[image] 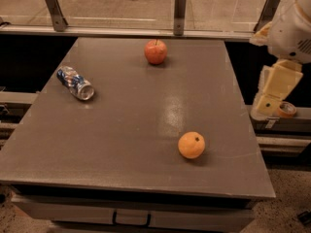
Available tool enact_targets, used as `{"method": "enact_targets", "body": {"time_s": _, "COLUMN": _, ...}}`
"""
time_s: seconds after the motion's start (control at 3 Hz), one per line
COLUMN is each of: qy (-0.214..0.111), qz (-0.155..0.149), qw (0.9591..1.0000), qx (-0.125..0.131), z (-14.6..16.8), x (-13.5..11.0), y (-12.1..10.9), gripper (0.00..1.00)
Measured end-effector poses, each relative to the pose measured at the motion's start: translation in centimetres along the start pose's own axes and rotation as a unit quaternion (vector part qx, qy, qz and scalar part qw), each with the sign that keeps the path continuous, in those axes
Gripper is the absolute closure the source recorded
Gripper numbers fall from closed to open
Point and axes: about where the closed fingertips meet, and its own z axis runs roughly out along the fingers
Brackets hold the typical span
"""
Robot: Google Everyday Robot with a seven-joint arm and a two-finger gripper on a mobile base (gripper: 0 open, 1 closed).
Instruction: Pick apple
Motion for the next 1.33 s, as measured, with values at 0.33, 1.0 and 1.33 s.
{"method": "enact_targets", "body": {"time_s": 0.33, "qy": -0.041, "qz": -0.008, "qw": 0.9991, "qx": 0.006, "z": 3.0, "x": -2.9, "y": -5.1, "gripper": 0.0}}
{"method": "enact_targets", "body": {"time_s": 1.0, "qy": -0.139, "qz": 0.03, "qw": 0.9895, "qx": 0.027, "z": 9.8, "x": -11.0, "y": -14.9, "gripper": 0.0}}
{"method": "enact_targets", "body": {"time_s": 1.33, "qy": -0.139, "qz": 0.03, "qw": 0.9895, "qx": 0.027, "z": 9.8, "x": -11.0, "y": -14.9, "gripper": 0.0}}
